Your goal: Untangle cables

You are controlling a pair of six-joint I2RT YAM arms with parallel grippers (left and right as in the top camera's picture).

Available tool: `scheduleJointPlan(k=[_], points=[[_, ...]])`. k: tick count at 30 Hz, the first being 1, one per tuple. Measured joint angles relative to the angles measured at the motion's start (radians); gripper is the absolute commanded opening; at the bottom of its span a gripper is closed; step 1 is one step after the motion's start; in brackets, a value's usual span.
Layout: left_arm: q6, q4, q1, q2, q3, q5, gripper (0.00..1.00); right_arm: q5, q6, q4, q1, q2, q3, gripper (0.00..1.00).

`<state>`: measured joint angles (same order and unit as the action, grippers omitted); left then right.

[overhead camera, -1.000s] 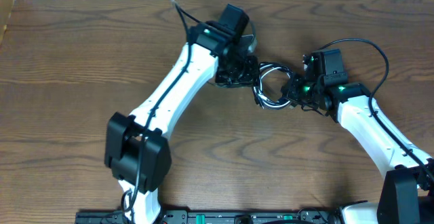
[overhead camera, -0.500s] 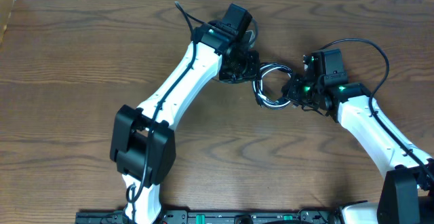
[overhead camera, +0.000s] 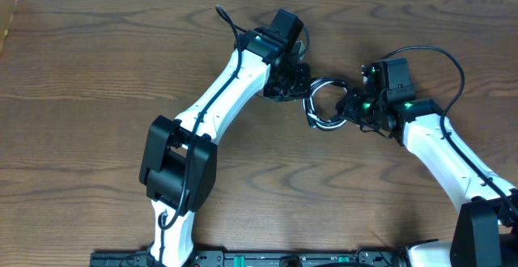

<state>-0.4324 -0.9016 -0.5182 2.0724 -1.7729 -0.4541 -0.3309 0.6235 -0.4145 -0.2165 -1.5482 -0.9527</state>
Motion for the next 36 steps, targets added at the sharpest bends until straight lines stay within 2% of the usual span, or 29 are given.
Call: scheduleJointPlan(k=[4, 8, 13, 19, 25, 36], points=[[0.049, -0.058, 0.027, 0.0, 0.0, 0.008, 0.27, -0.078, -0.01, 0.029, 0.013, 0.0, 0.0, 0.01], [0.138, -0.107, 0.113, 0.0, 0.0, -0.053, 0.27, -0.198, -0.037, 0.056, 0.058, 0.0, 0.0, 0.01], [0.281, -0.136, 0.224, 0.0, 0.0, -0.243, 0.27, -0.37, -0.078, 0.107, 0.129, 0.0, 0.0, 0.01], [0.42, -0.109, 0.236, 0.0, 0.0, -0.534, 0.27, -0.482, -0.098, 0.105, 0.165, 0.0, 0.0, 0.01], [0.467, -0.061, 0.205, 0.0, 0.0, -0.669, 0.27, -0.515, -0.106, 0.105, 0.165, 0.0, 0.0, 0.01], [0.477, -0.036, 0.187, 0.0, 0.0, -0.692, 0.25, -0.515, -0.109, 0.101, 0.174, 0.0, 0.0, 0.01]])
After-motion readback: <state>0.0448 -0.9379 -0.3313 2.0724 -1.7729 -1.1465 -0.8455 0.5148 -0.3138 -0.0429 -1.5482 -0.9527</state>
